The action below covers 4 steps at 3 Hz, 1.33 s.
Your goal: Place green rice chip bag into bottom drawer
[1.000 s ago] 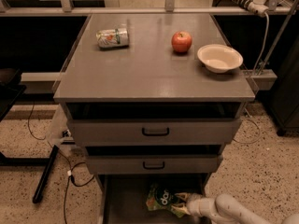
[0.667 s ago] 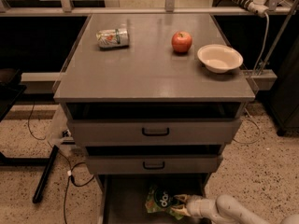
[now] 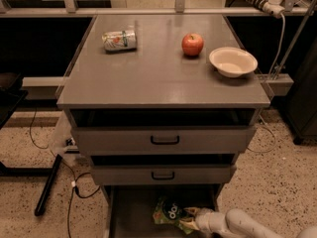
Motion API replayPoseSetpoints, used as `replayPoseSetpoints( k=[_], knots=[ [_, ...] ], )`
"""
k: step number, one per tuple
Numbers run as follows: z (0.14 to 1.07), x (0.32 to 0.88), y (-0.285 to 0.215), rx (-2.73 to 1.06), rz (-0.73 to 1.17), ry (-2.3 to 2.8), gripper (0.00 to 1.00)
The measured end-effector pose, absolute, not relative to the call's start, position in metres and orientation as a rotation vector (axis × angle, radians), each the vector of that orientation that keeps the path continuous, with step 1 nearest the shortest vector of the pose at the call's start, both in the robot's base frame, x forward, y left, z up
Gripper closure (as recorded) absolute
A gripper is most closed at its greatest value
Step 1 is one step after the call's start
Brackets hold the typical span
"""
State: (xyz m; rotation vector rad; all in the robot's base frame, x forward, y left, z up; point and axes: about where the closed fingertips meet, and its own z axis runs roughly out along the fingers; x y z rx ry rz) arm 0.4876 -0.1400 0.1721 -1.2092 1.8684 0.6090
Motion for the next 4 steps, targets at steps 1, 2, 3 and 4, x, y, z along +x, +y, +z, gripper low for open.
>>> replayPoseSetpoints(
  k=[1, 2, 3, 4],
  knots=[
    [0.1686, 0.4930, -0.1407, -1.166, 0.580, 1.898, 1.00],
    [0.1685, 0.4932, -0.1408, -1.165, 0.579, 1.899, 0.93],
    [0.1685, 0.4932, -0.1408, -1.165, 0.579, 1.899, 0.75],
    [0.1685, 0.4932, -0.1407, -1.165, 0.579, 1.899, 0.52]
  ],
)
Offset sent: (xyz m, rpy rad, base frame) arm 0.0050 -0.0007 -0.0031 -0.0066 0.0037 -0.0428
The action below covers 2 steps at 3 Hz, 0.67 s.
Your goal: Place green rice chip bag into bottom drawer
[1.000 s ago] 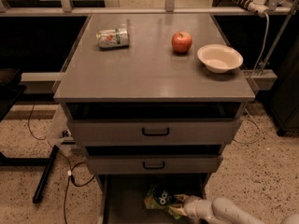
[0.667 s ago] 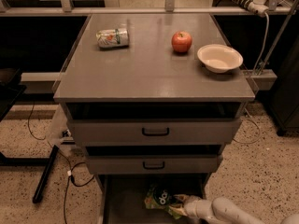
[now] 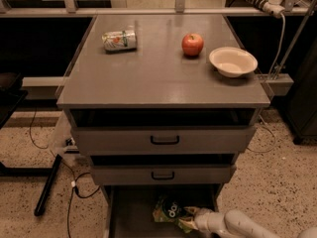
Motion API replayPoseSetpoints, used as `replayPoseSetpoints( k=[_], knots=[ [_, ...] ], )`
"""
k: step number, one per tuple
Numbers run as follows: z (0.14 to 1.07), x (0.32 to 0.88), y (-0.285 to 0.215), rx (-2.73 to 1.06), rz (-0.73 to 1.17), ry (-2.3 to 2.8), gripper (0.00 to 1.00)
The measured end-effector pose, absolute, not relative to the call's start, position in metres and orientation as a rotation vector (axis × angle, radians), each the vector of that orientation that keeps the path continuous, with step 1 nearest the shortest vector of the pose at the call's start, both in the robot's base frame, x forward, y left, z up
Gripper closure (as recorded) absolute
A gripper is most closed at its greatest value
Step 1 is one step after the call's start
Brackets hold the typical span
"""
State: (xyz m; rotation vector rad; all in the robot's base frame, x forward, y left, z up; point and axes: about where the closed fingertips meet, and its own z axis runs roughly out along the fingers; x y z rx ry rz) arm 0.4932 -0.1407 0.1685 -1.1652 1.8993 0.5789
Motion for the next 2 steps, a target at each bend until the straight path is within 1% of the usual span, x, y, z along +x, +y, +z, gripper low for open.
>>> replayPoseSetpoints(
  k=[2],
  knots=[
    [0.1685, 0.4932, -0.1406, -1.165, 0.579, 1.899, 0.05]
  ],
)
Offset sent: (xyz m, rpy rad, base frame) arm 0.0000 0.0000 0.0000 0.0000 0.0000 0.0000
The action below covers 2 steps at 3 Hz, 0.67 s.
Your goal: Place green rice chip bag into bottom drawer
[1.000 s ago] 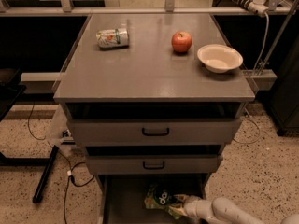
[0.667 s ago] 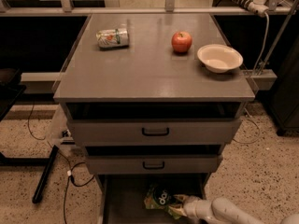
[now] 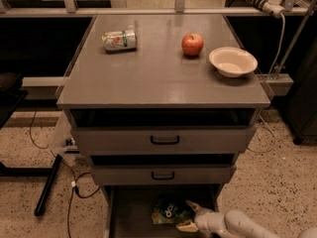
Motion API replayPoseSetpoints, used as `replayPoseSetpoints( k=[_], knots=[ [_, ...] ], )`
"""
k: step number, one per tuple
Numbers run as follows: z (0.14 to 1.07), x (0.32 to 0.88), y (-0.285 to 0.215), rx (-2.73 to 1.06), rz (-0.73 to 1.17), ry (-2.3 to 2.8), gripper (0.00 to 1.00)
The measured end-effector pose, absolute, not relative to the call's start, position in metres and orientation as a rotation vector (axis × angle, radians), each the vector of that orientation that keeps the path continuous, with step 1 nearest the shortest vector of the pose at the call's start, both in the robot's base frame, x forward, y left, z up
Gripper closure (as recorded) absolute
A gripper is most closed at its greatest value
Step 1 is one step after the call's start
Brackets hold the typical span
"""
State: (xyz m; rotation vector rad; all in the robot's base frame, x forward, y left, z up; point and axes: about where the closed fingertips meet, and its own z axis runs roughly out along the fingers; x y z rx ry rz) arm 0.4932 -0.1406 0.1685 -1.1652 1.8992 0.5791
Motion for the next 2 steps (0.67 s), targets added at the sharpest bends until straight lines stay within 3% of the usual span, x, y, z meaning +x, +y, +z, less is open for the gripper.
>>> replayPoseSetpoints(
  k=[2],
  knots=[
    [0.1685, 0.4932, -0.1406, -1.165, 0.579, 1.899, 0.00]
  ],
)
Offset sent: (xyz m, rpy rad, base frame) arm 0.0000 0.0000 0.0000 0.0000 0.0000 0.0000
